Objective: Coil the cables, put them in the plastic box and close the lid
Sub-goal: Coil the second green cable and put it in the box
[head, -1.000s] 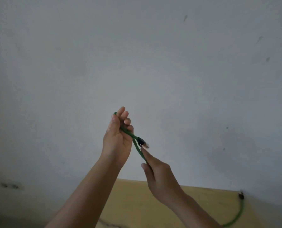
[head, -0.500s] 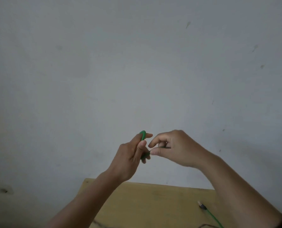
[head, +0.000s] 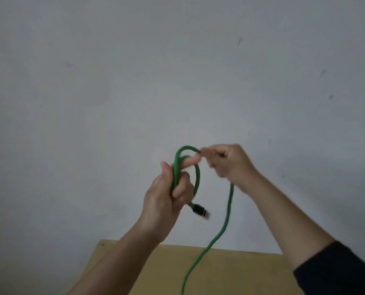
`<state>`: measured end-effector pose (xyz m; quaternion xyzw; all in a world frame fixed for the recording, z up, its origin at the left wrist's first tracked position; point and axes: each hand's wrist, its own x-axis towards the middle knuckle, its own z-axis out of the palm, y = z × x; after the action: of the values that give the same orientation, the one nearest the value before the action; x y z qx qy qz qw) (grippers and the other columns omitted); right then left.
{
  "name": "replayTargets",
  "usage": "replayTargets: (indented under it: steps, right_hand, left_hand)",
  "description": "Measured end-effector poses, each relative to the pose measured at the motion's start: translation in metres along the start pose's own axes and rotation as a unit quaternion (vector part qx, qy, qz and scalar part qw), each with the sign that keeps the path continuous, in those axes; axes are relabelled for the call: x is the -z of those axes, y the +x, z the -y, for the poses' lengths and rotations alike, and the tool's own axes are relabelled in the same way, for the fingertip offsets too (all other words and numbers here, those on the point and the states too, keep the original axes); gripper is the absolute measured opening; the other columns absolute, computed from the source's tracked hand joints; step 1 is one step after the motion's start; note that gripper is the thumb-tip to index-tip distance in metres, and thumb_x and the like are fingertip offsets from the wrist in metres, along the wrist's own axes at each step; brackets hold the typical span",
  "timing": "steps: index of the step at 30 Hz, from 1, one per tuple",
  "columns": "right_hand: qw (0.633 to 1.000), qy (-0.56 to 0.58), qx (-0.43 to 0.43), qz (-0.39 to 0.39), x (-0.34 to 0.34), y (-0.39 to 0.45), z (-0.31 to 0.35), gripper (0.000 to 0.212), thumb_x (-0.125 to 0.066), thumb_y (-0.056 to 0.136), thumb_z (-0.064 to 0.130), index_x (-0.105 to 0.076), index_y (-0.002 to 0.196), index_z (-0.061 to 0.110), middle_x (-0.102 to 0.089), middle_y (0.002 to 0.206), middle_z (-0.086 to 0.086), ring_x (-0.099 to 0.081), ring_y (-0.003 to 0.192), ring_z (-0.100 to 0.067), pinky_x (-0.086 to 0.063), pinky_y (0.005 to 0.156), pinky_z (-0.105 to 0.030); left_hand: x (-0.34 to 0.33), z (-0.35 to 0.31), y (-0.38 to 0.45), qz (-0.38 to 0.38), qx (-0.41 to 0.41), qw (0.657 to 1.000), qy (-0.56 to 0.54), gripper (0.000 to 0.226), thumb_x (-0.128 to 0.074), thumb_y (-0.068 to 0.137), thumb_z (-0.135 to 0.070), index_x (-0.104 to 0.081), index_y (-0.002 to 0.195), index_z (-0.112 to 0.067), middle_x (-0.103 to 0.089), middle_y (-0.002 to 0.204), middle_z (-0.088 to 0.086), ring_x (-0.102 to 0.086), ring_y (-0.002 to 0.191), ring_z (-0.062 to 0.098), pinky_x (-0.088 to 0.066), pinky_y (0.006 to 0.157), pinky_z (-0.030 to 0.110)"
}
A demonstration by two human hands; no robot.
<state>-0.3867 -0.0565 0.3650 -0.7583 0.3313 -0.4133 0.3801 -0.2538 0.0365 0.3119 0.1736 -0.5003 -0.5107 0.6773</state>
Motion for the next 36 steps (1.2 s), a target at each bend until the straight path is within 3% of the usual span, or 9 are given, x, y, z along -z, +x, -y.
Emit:
replayTargets:
  steps: [7,12,15,17,21,23,27,31,36]
  right_hand:
    - [0.985,-0.116,-0.015,0.123,-0.053,-0.043,-0.032,0.019,-0.043,0.097,0.025,-0.061,0.099,0.024,-0.048,0.061,-0.001,-0.039,0.051,-0.014,-0.033,0.050,-0.026]
    - [0.959,-0.196,0.009,0.204,-0.047,-0.049,-0.005,0.021,-0.046,0.095,0.031,-0.061,0.104,0.019,-0.047,0.058,0.010,-0.038,0.044,-0.003,-0.031,0.046,-0.016]
    - [0.956,-0.220,0.016,0.191,-0.025,-0.037,0.015,0.017,-0.056,0.090,0.034,-0.064,0.084,0.020,-0.050,0.054,0.010,-0.038,0.042,-0.001,-0.032,0.046,-0.017]
    - [0.958,-0.227,0.021,0.175,-0.008,-0.026,0.027,0.018,-0.064,0.084,0.036,-0.065,0.074,0.021,-0.050,0.048,0.011,-0.038,0.042,-0.002,-0.033,0.046,-0.018]
    - [0.960,-0.210,0.033,0.181,0.018,-0.007,0.043,0.021,-0.074,0.070,0.043,-0.071,0.070,0.023,-0.063,0.061,-0.002,-0.049,0.059,-0.011,-0.039,0.059,-0.027]
    - [0.968,-0.160,0.041,0.191,0.023,-0.003,0.042,0.024,-0.074,0.064,0.046,-0.071,0.068,0.023,-0.065,0.071,-0.011,-0.050,0.065,-0.016,-0.041,0.062,-0.028]
    - [0.988,0.014,0.040,0.149,0.019,0.000,0.021,0.020,-0.067,0.069,0.035,-0.071,0.072,0.016,-0.050,0.051,0.009,-0.035,0.050,-0.010,-0.028,0.047,-0.021]
    - [0.986,0.148,0.019,0.081,0.000,-0.008,-0.005,0.022,-0.059,0.078,0.032,-0.072,0.080,0.015,-0.047,0.052,0.005,-0.032,0.046,-0.011,-0.023,0.045,-0.023]
    - [0.981,0.184,-0.044,0.034,-0.029,-0.027,-0.031,0.025,-0.049,0.091,0.026,-0.074,0.086,0.026,-0.044,0.055,0.001,-0.031,0.045,-0.011,-0.024,0.046,-0.025]
  left_hand:
    - [0.029,-0.021,0.037,-0.175,-0.064,0.976,-0.109,0.042,-0.032,0.099,-0.030,-0.041,0.133,-0.006,-0.039,0.065,-0.006,-0.037,0.052,0.006,-0.041,0.060,0.017]
    - [0.061,-0.019,0.043,-0.259,-0.099,0.925,0.260,0.032,-0.027,0.102,-0.023,-0.039,0.131,-0.017,-0.047,0.074,-0.006,-0.045,0.061,0.003,-0.043,0.065,0.019]
    - [0.067,-0.011,0.031,-0.164,-0.086,0.846,0.500,0.028,-0.028,0.100,-0.027,-0.051,0.093,-0.013,-0.057,0.086,-0.004,-0.052,0.098,-0.006,-0.043,0.077,0.025]
    - [0.063,-0.007,0.020,-0.090,-0.064,0.834,0.541,0.034,-0.028,0.098,-0.033,-0.052,0.084,-0.013,-0.060,0.092,-0.003,-0.046,0.114,-0.008,-0.043,0.076,0.020]
    - [0.037,0.006,-0.003,0.043,-0.010,0.895,0.445,0.039,-0.024,0.099,-0.032,-0.057,0.108,-0.013,-0.058,0.068,-0.006,-0.051,0.057,0.005,-0.040,0.060,0.017]
    - [0.025,0.008,-0.010,0.063,0.002,0.929,0.365,0.045,-0.022,0.099,-0.038,-0.056,0.118,-0.016,-0.049,0.059,-0.004,-0.042,0.052,0.009,-0.040,0.057,0.022]
    - [0.010,0.004,-0.007,0.065,0.064,0.990,0.110,0.055,-0.025,0.093,-0.044,-0.062,0.113,-0.010,-0.030,0.052,-0.010,-0.026,0.046,0.007,-0.030,0.049,0.019]
    - [0.004,-0.002,0.002,0.051,0.081,0.990,-0.103,0.055,-0.028,0.091,-0.045,-0.065,0.104,-0.007,-0.021,0.050,-0.008,-0.020,0.042,0.004,-0.028,0.045,0.015]
    - [0.008,-0.018,0.015,-0.011,0.030,0.983,-0.179,0.054,-0.028,0.096,-0.044,-0.059,0.113,-0.003,-0.036,0.049,-0.011,-0.033,0.040,0.001,-0.032,0.048,0.015]
